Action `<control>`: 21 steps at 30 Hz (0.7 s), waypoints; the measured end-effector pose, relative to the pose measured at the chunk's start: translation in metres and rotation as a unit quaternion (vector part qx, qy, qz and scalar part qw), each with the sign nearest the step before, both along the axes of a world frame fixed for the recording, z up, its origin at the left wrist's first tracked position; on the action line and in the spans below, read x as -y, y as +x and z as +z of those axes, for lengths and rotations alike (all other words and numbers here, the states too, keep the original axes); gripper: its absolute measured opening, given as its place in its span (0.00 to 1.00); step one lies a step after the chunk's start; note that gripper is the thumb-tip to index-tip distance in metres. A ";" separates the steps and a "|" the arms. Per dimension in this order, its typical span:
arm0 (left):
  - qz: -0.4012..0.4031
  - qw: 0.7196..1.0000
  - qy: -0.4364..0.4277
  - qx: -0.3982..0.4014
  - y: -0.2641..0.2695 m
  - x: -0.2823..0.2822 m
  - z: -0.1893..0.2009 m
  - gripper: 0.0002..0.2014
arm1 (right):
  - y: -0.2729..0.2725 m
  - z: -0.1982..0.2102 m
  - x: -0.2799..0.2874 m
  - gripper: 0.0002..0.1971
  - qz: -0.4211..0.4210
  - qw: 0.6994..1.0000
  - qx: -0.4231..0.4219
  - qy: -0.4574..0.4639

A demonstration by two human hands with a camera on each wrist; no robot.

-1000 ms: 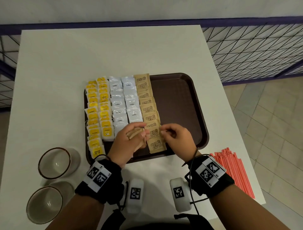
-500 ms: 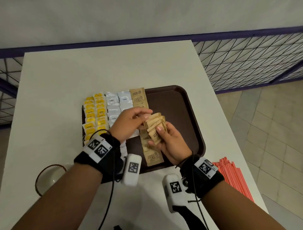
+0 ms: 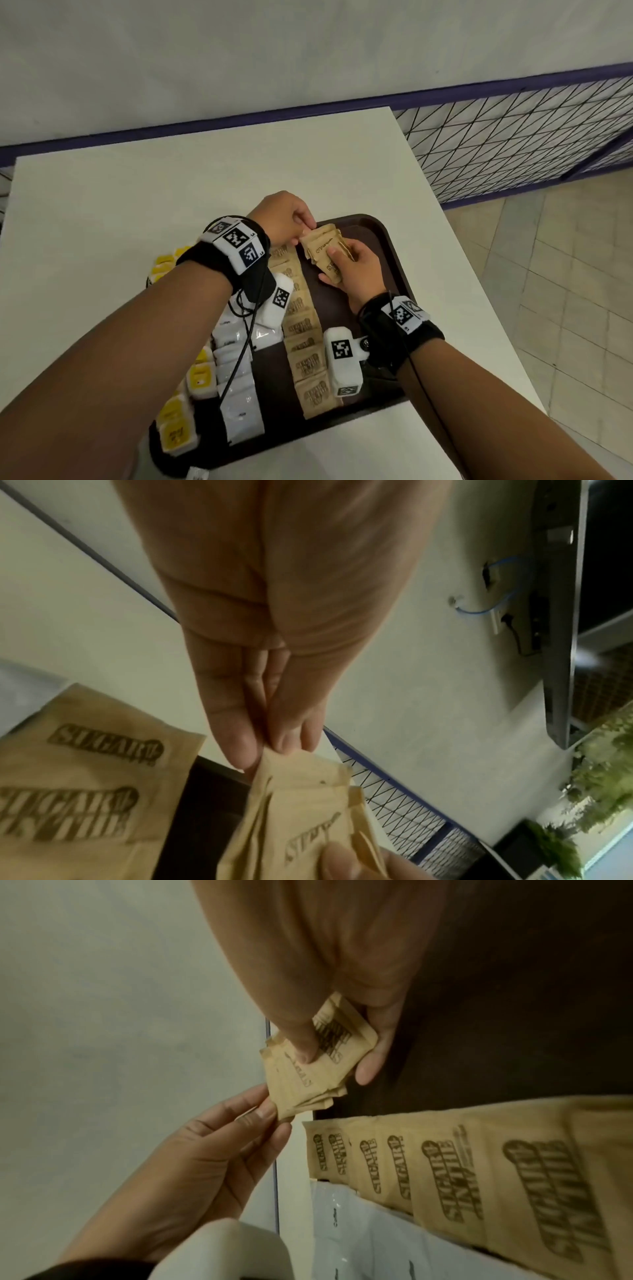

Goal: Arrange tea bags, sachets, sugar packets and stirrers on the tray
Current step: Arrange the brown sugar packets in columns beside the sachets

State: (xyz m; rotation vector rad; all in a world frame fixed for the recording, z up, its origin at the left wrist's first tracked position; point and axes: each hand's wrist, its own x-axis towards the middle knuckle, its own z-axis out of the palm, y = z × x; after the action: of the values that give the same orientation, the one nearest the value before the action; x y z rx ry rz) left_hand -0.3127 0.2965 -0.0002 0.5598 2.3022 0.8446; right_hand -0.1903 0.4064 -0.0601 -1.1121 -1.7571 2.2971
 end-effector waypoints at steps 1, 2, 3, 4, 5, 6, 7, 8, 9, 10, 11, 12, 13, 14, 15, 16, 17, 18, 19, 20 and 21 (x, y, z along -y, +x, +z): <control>-0.006 1.000 -0.012 -0.007 -0.002 -0.001 -0.002 0.12 | -0.001 -0.002 0.000 0.05 0.001 1.000 0.010 0.005; -0.012 1.000 -0.024 -0.014 -0.006 -0.003 -0.003 0.13 | -0.004 -0.003 -0.002 0.03 0.004 1.000 0.018 0.012; -0.019 0.999 -0.034 -0.025 -0.011 -0.005 -0.005 0.13 | -0.007 -0.006 -0.004 0.02 0.005 1.000 0.023 0.020; -0.024 0.998 -0.043 -0.038 -0.014 -0.008 -0.006 0.13 | -0.010 -0.008 -0.005 0.02 0.005 0.999 0.028 0.028; -0.032 0.997 -0.051 -0.055 -0.016 -0.009 -0.008 0.13 | -0.011 -0.009 -0.006 0.02 0.005 0.999 0.032 0.035; -0.040 0.995 -0.059 -0.074 -0.017 -0.010 -0.009 0.12 | -0.013 -0.011 -0.007 0.04 0.004 0.998 0.036 0.043; -0.045 0.993 -0.064 -0.090 -0.019 -0.010 -0.011 0.12 | -0.014 -0.012 -0.008 0.05 0.004 0.998 0.040 0.050; -0.049 0.991 -0.069 -0.103 -0.020 -0.010 -0.013 0.11 | -0.015 -0.013 -0.008 0.06 0.005 0.997 0.044 0.056; -0.051 0.989 -0.074 -0.113 -0.021 -0.010 -0.015 0.11 | -0.015 -0.014 -0.008 0.06 0.005 0.997 0.047 0.060; -0.054 0.988 -0.079 -0.121 -0.022 -0.010 -0.017 0.11 | -0.015 -0.014 -0.007 0.06 0.005 0.997 0.050 0.061; -0.059 0.987 -0.086 -0.126 -0.022 -0.010 -0.018 0.11 | -0.015 -0.014 -0.007 0.05 0.005 0.997 0.052 0.061; -0.064 0.985 -0.093 -0.132 -0.023 -0.011 -0.019 0.12 | -0.015 -0.014 -0.007 0.05 0.005 0.997 0.053 0.060; -0.069 0.983 -0.103 -0.139 -0.023 -0.011 -0.020 0.12 | -0.016 -0.014 -0.007 0.05 0.004 0.997 0.055 0.057; -0.072 0.980 -0.112 -0.146 -0.023 -0.011 -0.021 0.13 | -0.016 -0.014 -0.007 0.06 0.002 0.997 0.056 0.052; -0.074 0.978 -0.123 -0.152 -0.024 -0.011 -0.023 0.14 | -0.016 -0.013 -0.007 0.07 -0.001 0.997 0.057 0.043; -0.078 0.975 -0.134 -0.158 -0.024 -0.011 -0.023 0.14 | -0.016 -0.013 -0.007 0.08 -0.005 0.998 0.057 0.031; -0.084 0.972 -0.144 -0.165 -0.025 -0.011 -0.024 0.15 | -0.016 -0.012 -0.007 0.08 -0.010 0.998 0.056 0.017; -0.089 0.969 -0.150 -0.173 -0.025 -0.011 -0.025 0.15 | -0.015 -0.011 -0.007 0.08 -0.013 0.998 0.054 0.003; -0.090 0.969 -0.148 -0.179 -0.026 -0.010 -0.025 0.15 | -0.015 -0.011 -0.008 0.08 -0.016 0.998 0.054 -0.011; -0.087 0.970 -0.134 -0.182 -0.027 -0.010 -0.023 0.15 | -0.014 -0.010 -0.009 0.08 -0.017 0.998 0.052 -0.025; -0.082 0.974 -0.112 -0.179 -0.026 -0.010 -0.021 0.15 | -0.013 -0.009 -0.010 0.08 -0.016 0.998 0.047 -0.039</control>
State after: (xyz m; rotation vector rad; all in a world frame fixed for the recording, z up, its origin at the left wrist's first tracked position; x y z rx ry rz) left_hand -0.3391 0.3068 -0.0213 0.8420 2.5858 0.4213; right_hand -0.2033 0.4166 -0.0687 -1.2701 -1.6800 2.3503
